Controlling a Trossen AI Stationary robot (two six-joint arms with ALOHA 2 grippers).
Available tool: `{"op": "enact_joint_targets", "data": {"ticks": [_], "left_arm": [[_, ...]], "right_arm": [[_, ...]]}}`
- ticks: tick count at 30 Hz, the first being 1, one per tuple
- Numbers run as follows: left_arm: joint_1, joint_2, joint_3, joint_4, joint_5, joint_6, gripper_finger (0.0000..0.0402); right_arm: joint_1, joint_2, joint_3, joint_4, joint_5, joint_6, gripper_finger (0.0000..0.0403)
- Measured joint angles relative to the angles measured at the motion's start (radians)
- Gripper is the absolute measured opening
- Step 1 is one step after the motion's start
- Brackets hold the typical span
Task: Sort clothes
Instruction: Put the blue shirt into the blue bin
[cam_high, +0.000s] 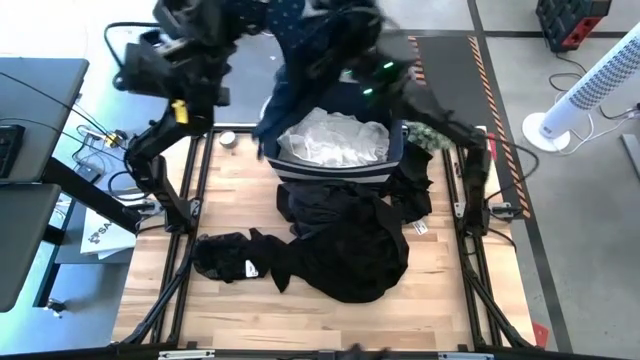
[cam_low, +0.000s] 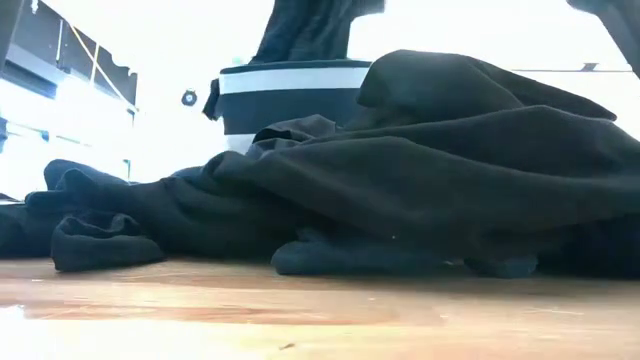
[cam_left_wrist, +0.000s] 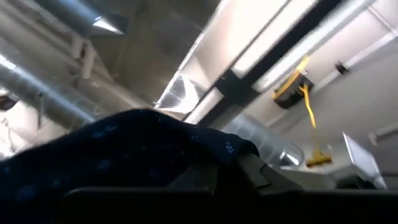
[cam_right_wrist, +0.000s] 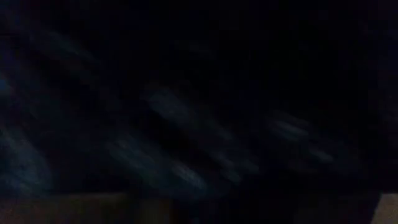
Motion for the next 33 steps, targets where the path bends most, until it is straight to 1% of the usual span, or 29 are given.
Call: {"op": "enact_joint_targets", "data": {"ticks": [3,5,7,10,12,14,18,21,23,25,26,28,30,33], "left_arm": [[0.001,-0.042,-0.001,-0.031,0.083,0.086,0.0007],[0.007,-0.078,-0.001,-0.104,0.133,0.158,0.0007],[0.009,-0.117,0.0,-0.227,0.148,0.24,0.0007],[0.009,-0.17,0.001,-0.462,0.115,0.348,0.0008],[0.008,-0.197,0.001,-0.632,0.068,0.413,0.0008],[0.008,-0.215,0.001,-0.804,-0.01,0.47,0.0008],[0.009,-0.221,0.001,-1.139,-0.183,0.497,0.0008],[0.009,-0.199,0.0,-1.354,-0.29,0.492,0.0008],[0.009,-0.177,0.0,-1.457,-0.368,0.492,0.0008],[0.021,-0.148,0.0,-1.509,-0.434,0.499,0.0008],[0.03,-0.13,0.0,-1.518,-0.449,0.509,0.0008],[0.057,-0.091,0.0,-1.495,-0.441,0.538,0.0008],[0.091,-0.045,0.0,-1.419,-0.373,0.582,0.0008],[0.141,0.021,0.0,-1.258,-0.217,0.639,0.0008]], "right_arm": [[-0.023,-0.072,0.0,-0.157,-0.003,0.019,0.0145],[-0.036,-0.11,0.0,-0.271,-0.006,0.081,0.0145],[-0.048,-0.141,0.0,-0.393,-0.04,0.163,0.0145],[-0.059,-0.173,0.0,-0.558,-0.128,0.245,0.0145],[-0.058,-0.181,-0.001,-0.642,-0.162,0.271,0.0145],[-0.054,-0.182,-0.002,-0.725,-0.192,0.297,0.0145],[-0.042,-0.182,-0.002,-0.888,-0.245,0.334,0.0145],[-0.023,-0.182,-0.002,-0.977,-0.234,0.337,0.0145],[-0.013,-0.184,-0.002,-1.038,-0.188,0.367,0.0145],[-0.007,-0.186,-0.002,-1.11,-0.121,0.435,0.0145],[-0.008,-0.186,-0.002,-1.158,-0.075,0.488,0.0145],[-0.009,-0.186,-0.002,-1.275,0.025,0.6,0.0145],[-0.01,-0.186,-0.002,-1.37,0.09,0.655,0.0145],[0.003,-0.187,-0.002,-1.46,0.101,0.678,0.0145]]}}
